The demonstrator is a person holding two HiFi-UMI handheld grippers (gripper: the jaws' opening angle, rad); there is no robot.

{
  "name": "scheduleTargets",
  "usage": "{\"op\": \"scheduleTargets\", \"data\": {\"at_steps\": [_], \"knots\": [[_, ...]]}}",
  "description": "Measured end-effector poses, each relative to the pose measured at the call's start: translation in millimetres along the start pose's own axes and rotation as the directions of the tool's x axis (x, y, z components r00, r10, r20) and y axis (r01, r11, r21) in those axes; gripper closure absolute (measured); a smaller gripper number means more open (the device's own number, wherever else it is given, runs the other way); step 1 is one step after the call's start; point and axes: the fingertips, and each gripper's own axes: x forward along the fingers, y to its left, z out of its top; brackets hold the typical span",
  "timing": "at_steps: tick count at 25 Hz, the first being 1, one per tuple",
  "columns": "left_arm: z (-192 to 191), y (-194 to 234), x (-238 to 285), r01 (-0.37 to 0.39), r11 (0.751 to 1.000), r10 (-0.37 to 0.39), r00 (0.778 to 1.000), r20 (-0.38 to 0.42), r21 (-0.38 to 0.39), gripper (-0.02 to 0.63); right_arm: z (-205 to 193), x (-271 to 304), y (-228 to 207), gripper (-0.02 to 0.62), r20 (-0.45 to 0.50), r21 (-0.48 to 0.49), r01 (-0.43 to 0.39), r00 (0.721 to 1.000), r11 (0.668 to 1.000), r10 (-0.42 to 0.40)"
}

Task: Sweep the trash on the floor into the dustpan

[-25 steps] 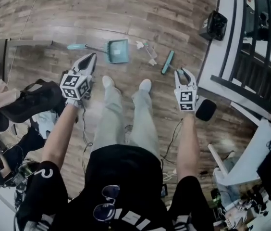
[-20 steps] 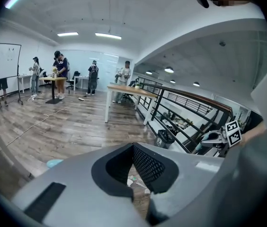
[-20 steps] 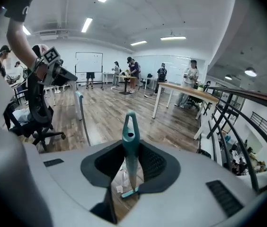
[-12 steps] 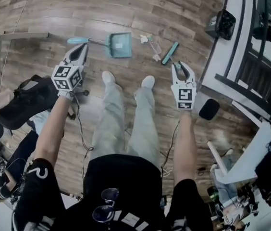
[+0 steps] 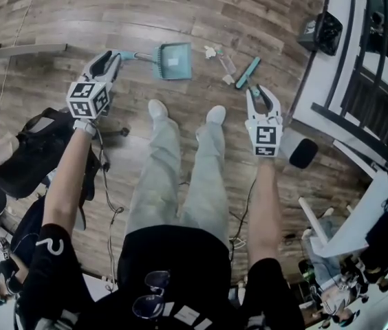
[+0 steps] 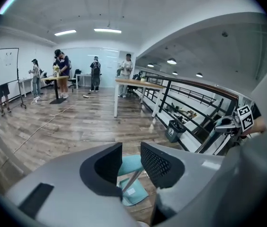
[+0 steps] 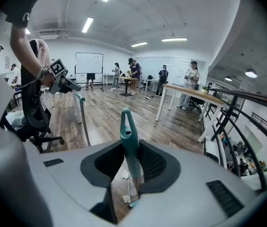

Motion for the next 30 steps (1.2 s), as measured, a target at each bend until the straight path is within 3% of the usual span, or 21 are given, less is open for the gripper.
{"op": "scheduleTargets", "data": {"at_steps": [6, 11, 18, 30], "knots": [[-14, 10, 10, 0.045, 0.997, -0.043, 0.998, -0.040, 0.059, 0.472, 2, 1, 16, 0.508, -0.018, 0.011, 0.021, 1.000, 1.000, -0.021], [-16, 16, 11, 0.030, 0.999, -0.030, 0.999, 0.016, 0.026, 0.476, -2, 4, 25, 0.506, -0.026, 0.029, 0.051, 0.998, 0.998, -0.050], [-16, 14, 10, 0.043, 0.998, -0.045, 0.998, 0.037, 0.040, 0.479, 3, 15, 36, 0.502, -0.009, 0.073, 0.068, 0.998, 0.995, -0.067], [-16, 10, 10, 0.083, 0.996, -0.083, 0.996, 0.024, 0.013, 0.479, 38, 54, 95, 0.500, 0.077, 0.072, -0.076, 0.995, 0.994, 0.070]]}}
